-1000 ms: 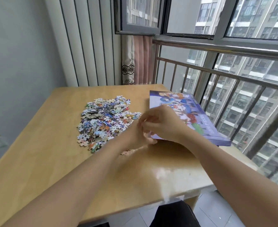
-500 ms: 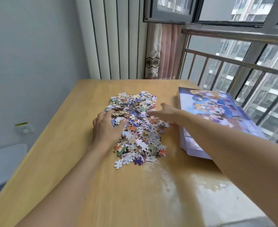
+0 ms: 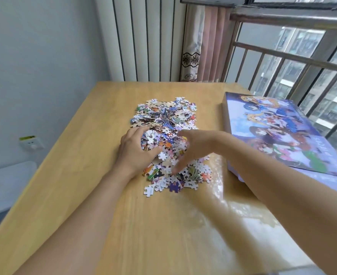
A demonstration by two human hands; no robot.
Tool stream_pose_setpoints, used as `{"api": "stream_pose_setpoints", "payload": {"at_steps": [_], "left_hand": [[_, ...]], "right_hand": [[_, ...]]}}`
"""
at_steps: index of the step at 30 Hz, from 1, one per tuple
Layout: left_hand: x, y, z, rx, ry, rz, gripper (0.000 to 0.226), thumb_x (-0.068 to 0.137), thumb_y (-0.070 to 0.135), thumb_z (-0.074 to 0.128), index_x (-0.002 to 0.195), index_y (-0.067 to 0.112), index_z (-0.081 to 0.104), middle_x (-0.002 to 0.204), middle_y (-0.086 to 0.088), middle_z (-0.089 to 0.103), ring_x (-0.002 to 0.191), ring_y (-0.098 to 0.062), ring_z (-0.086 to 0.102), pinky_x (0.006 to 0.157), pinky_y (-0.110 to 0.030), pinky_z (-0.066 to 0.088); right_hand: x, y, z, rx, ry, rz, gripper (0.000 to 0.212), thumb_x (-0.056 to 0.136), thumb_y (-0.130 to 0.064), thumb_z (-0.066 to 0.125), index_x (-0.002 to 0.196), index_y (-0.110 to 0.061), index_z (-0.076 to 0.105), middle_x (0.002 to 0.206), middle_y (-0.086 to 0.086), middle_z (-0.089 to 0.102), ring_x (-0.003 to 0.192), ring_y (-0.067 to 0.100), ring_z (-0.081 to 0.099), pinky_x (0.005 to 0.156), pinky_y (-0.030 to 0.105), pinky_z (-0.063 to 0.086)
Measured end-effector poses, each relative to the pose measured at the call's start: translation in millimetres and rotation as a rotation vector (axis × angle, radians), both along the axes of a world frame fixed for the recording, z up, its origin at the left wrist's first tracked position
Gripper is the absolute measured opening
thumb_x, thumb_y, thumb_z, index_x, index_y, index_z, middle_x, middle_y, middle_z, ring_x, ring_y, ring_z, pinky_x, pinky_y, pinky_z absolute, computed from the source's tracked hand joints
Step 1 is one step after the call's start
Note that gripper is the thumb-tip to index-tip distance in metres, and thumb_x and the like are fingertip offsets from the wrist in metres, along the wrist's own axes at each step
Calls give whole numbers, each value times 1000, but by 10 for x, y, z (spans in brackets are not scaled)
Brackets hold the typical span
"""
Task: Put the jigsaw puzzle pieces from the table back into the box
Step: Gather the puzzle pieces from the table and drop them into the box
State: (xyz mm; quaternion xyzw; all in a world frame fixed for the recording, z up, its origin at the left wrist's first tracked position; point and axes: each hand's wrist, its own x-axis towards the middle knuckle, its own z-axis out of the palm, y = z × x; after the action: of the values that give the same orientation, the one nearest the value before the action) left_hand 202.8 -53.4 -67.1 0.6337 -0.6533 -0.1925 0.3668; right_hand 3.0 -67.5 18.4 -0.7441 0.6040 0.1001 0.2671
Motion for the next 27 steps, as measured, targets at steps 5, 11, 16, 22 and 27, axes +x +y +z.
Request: {"api": "stream_pose_setpoints", "payload": {"at_steps": [5,11,16,22,27], "left_hand": [[5,6,-11,-23,14,17,67,83,44,75,143,29,49,151,5,39,141,-16,30,111,-30,27],[12,2,-41,-49,18,30,58,87,49,69,139,29,53,148,5,42,139,-17,32,112,-32,29],[11,-42,-63,-86,64,28,50,91,54,61,134,28,57,143,6,47,136,-15,38,113,-37,33],[29,-57,-66,-90,138,18,57,86,64,50,129,28,61,138,6,52,132,-15,44,111,-37,37],[27,-60,-69,-129,163,30,37,97,47,58,124,24,64,132,6,55,127,-14,48,105,-30,38]], "right_hand": [[110,101,-72,-115,52,36,132,50,-62,92,157,-32,21,157,5,34,139,30,40,109,44,42],[115,100,-105,-163,-145,-38,92,67,-35,92,145,-30,44,113,-2,55,96,20,56,63,23,44],[37,118,-145,-186,-286,-107,75,72,-27,89,137,-28,51,105,-3,58,86,21,63,67,33,54],[-23,103,-165,-225,-448,-143,59,74,-17,88,126,-23,60,85,4,63,62,17,58,53,27,47],[-125,118,-178,-225,-668,-268,39,81,-7,82,116,-12,66,74,8,65,57,16,59,48,27,50]]}}
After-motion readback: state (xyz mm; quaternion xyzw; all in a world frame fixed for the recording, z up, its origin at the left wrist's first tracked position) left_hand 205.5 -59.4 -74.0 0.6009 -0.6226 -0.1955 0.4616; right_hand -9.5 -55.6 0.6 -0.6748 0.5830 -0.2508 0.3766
